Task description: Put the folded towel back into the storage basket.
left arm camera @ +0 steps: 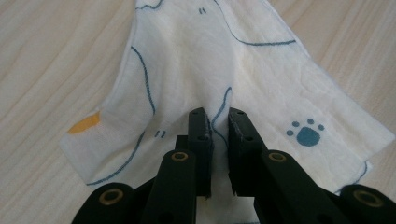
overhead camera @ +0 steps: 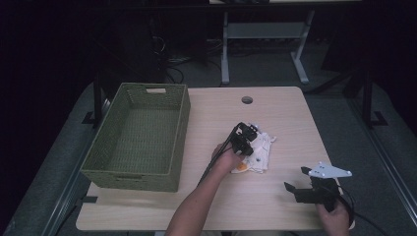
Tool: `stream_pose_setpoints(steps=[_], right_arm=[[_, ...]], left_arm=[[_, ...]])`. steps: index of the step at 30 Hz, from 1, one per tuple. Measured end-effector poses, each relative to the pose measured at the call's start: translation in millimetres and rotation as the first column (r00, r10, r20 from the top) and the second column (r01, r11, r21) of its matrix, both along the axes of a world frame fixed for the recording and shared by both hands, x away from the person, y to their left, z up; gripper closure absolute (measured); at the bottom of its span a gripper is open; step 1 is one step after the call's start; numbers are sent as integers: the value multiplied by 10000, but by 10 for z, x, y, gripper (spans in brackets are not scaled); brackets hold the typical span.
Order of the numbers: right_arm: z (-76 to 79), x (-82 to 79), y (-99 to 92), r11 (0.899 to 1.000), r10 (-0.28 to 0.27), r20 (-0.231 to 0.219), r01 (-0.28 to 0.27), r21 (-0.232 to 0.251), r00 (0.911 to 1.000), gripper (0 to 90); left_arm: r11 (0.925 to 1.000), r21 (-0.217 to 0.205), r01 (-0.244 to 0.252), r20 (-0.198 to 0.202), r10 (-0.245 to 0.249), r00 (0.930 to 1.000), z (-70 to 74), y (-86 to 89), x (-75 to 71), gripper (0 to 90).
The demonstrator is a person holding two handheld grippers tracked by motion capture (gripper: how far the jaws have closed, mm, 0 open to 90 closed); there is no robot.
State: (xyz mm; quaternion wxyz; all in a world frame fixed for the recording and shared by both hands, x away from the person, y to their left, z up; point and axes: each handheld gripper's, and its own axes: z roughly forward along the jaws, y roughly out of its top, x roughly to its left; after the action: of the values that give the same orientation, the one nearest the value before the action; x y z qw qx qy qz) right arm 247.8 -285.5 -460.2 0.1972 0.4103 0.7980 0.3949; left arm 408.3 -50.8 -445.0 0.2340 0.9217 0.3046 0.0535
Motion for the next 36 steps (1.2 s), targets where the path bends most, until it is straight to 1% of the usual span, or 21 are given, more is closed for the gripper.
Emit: stream_pose_setpoints(steps=[3,7,10,12,16,19,24,27,36], right_arm=[[-1,6,-1,10000,-19,7,19,9,10000,142],[-2,4,-4,10000,-43,13,43,-20,10000,142],[5,-1,-20,9999,-144,95,143,77,9999,142],[8,-3,-28,9996,-243,65,242,148,9997,142],[8,-3,-30,9995,-293,75,292,139,9995,142],[7,7,-36,9992,-366,82,365,131,9993,142],[11,7,-65,9986,-497,101,495,196,9987,142],[15,-4,-71,9981,-574,103,571,231,9983,142],[7,6,-47,9978,-647,80,646,154,9979,141]], left_arm=[[9999,-160,-22,-378,16,9993,20,44,4,820],[9995,-308,-1,-545,-15,9985,65,121,-5,821],[9982,-586,-82,-725,39,9974,122,189,-23,822],[9980,-636,-68,-718,22,9974,161,223,-35,822],[9944,-1049,-119,-867,27,9962,253,309,-65,824],[9921,-1252,-78,-1000,-48,9950,318,364,-91,825],[9881,-1537,104,-961,-254,9950,453,463,-154,824],[9813,-1926,32,-1021,-233,9945,540,534,-196,824],[9685,-2483,187,-816,-401,9959,772,737,-310,824]])
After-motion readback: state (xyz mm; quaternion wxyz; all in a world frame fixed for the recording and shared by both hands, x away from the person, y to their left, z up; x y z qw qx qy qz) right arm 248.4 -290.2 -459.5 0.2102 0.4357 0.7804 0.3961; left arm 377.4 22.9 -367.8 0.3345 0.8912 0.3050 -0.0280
